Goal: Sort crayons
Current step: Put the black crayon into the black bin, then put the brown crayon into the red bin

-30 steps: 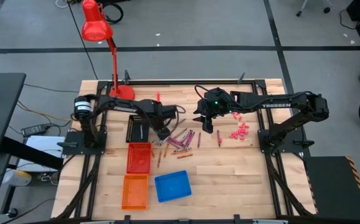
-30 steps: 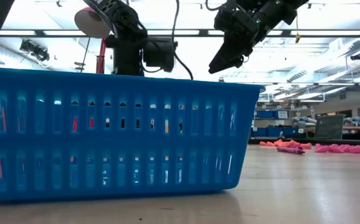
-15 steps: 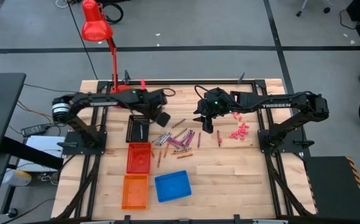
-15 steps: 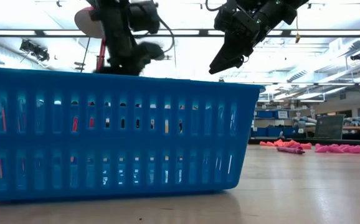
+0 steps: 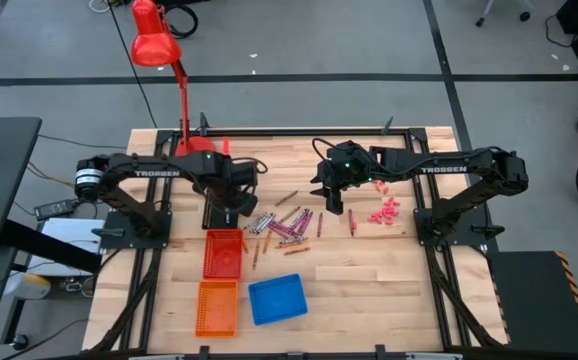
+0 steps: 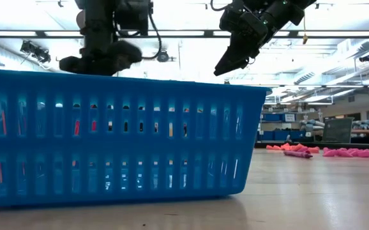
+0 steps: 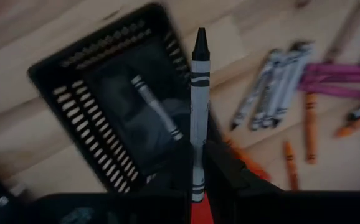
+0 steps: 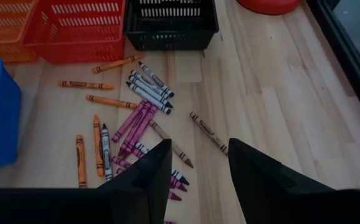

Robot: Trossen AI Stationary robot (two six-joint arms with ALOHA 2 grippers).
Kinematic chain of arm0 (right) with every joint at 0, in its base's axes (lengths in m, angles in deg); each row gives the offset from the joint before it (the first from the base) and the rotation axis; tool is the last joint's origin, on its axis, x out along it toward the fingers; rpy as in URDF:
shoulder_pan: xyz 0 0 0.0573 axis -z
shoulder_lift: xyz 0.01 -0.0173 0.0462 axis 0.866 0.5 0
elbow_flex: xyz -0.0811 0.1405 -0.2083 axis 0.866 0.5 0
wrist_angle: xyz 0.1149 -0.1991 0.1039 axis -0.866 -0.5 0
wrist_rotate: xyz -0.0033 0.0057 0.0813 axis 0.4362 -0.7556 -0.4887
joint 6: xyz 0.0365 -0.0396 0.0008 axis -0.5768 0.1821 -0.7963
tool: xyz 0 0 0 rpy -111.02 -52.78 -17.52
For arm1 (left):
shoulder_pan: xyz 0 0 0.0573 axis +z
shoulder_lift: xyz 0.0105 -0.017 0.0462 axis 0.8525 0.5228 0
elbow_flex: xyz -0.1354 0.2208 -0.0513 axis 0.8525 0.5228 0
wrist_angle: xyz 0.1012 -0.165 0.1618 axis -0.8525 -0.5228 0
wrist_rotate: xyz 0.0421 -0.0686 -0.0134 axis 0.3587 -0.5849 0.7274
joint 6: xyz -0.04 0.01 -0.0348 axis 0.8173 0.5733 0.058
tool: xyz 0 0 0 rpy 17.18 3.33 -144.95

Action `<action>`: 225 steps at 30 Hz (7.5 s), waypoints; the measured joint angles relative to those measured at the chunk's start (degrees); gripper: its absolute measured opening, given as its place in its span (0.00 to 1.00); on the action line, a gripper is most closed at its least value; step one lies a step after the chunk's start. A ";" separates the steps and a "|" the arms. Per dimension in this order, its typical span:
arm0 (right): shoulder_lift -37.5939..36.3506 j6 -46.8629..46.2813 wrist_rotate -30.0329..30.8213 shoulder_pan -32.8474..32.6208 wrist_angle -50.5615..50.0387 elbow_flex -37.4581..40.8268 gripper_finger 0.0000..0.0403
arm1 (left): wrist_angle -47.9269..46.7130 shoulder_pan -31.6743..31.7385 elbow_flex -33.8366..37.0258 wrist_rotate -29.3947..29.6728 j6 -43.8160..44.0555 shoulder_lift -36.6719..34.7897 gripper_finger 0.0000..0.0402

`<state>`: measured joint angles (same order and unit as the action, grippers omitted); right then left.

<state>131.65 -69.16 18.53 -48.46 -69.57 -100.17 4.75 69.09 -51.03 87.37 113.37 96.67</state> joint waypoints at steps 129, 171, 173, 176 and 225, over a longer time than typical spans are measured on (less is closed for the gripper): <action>-0.01 -2.58 -0.09 -0.17 3.44 -0.09 0.40 | 15.52 -4.02 -5.83 -0.42 -28.75 24.46 0.16; -0.01 -2.64 -0.49 -0.17 3.43 -0.09 0.40 | 17.02 -3.69 -5.77 0.59 -22.77 19.85 0.04; -0.01 -2.58 -0.50 -0.17 3.44 -0.09 0.40 | 16.98 -3.69 -5.77 1.39 -21.77 19.85 0.08; -0.01 -2.82 -0.51 -0.17 3.44 -0.09 0.40 | 16.95 -3.75 -5.77 2.23 -21.06 19.85 0.17; 0.04 -3.04 0.04 -0.12 5.87 -0.11 0.40 | 12.02 -1.39 -5.88 6.09 -30.50 25.54 0.28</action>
<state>131.68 -72.20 18.57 -48.58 -63.71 -100.27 16.77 67.70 -56.90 93.46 82.87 122.21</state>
